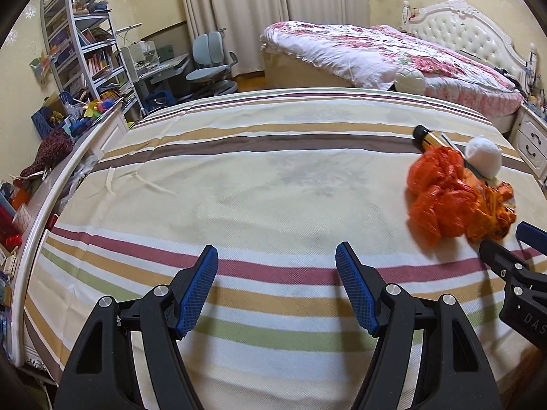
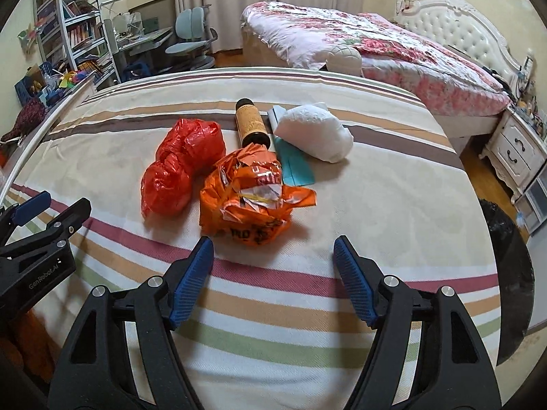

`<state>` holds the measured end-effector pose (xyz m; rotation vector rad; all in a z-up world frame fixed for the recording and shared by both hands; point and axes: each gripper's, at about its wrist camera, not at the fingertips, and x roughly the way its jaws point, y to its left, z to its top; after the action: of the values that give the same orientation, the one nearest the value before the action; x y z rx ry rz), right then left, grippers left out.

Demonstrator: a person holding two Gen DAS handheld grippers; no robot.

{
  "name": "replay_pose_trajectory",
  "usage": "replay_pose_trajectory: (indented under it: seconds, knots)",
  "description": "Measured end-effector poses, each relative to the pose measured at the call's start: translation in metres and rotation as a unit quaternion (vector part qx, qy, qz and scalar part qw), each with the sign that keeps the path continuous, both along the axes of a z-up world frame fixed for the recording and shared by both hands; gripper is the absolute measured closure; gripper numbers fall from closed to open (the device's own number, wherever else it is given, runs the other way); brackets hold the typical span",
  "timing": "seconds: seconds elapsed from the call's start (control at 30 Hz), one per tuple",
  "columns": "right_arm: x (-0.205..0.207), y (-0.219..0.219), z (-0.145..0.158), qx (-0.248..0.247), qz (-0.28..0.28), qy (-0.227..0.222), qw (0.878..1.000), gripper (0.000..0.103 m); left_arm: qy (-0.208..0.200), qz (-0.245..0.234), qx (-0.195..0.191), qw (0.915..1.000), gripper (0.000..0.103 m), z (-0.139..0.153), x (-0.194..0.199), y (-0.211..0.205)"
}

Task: Collect trash
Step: 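Move both open tools back over the trash on the bed, then grasp the orange chip bag with the right tool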

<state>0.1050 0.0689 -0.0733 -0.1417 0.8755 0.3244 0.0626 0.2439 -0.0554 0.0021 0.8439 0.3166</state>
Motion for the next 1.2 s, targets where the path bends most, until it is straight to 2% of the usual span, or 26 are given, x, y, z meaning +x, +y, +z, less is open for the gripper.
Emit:
replay_pose_trajectory:
  seconds: [0.2, 0.53, 0.57, 0.6, 0.7, 1.0, 1.2]
  knots:
    - [0.010, 0.012, 0.000, 0.002, 0.003, 0.002, 1.000, 0.032, 0.003, 0.003, -0.013, 0.9999, 0.033, -0.001, 0.000, 0.008]
    - [0.010, 0.020, 0.001, 0.003, 0.005, -0.003, 1.000, 0.032, 0.002, 0.002, -0.012, 0.9999, 0.033, -0.001, 0.000, 0.008]
    - [0.009, 0.021, 0.001, 0.002, 0.008, -0.003, 1.000, 0.035, 0.001, 0.002, -0.011, 0.9999, 0.033, 0.000, 0.000, 0.008]
    - [0.008, 0.022, 0.001, 0.001, 0.010, -0.004, 1.000, 0.043, -0.001, 0.001, -0.011, 0.9999, 0.033, 0.000, -0.001, 0.007]
    - [0.006, 0.020, 0.001, 0.002, 0.013, -0.005, 1.000, 0.044, -0.003, -0.001, -0.015, 0.9999, 0.033, 0.001, -0.001, 0.008]
    - [0.000, -0.016, 0.001, -0.006, -0.016, -0.008, 1.000, 0.045, -0.013, -0.022, -0.011, 0.9996, 0.033, 0.004, -0.005, -0.005]
    - [0.008, -0.058, 0.001, -0.015, -0.059, -0.010, 0.998, 0.045, -0.016, -0.049, -0.029, 0.9982, 0.033, 0.004, -0.004, -0.025]
